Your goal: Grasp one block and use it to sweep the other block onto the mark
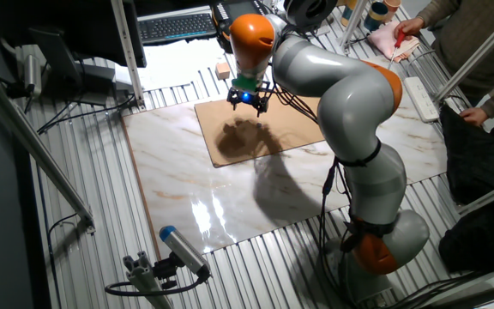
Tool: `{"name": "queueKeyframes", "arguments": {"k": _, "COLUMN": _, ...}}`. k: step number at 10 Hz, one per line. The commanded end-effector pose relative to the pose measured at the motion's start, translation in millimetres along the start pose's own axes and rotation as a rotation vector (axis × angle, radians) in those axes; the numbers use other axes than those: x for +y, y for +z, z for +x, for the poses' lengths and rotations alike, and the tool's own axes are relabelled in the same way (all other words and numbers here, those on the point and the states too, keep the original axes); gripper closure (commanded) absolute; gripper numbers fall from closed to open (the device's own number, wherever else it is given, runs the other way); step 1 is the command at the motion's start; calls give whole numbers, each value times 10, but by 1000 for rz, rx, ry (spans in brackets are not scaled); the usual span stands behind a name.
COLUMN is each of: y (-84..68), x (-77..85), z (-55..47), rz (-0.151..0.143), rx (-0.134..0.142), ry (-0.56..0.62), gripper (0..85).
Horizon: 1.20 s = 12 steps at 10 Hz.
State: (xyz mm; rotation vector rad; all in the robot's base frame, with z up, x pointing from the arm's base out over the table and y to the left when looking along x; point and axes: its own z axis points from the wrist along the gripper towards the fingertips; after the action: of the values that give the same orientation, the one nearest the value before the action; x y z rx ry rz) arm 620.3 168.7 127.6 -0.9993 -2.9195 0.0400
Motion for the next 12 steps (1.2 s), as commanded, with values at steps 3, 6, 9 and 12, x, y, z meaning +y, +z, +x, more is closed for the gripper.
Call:
{"name": "queueKeyframes", "arguments": {"k": 3, "y": -14, "x": 91, "z": 68, "rz": -14, "rx": 16, "ry": 38, "gripper": 0}}
{"name": "queueKeyframes", "arguments": {"k": 6, "y": 42, "x": 133, "z": 183, "rz": 0, "rx": -2, "ry": 78, "gripper": 0}}
{"name": "queueKeyframes", "arguments": {"k": 9, "y": 174, "x": 33, "z": 227, "rz": 1, "rx": -15, "ry": 81, "gripper": 0}}
{"name": "queueKeyframes", "arguments": {"k": 12, "y": 325, "x": -57, "z": 291, "rz": -7, "rx": -21, "ry": 82, "gripper": 0}}
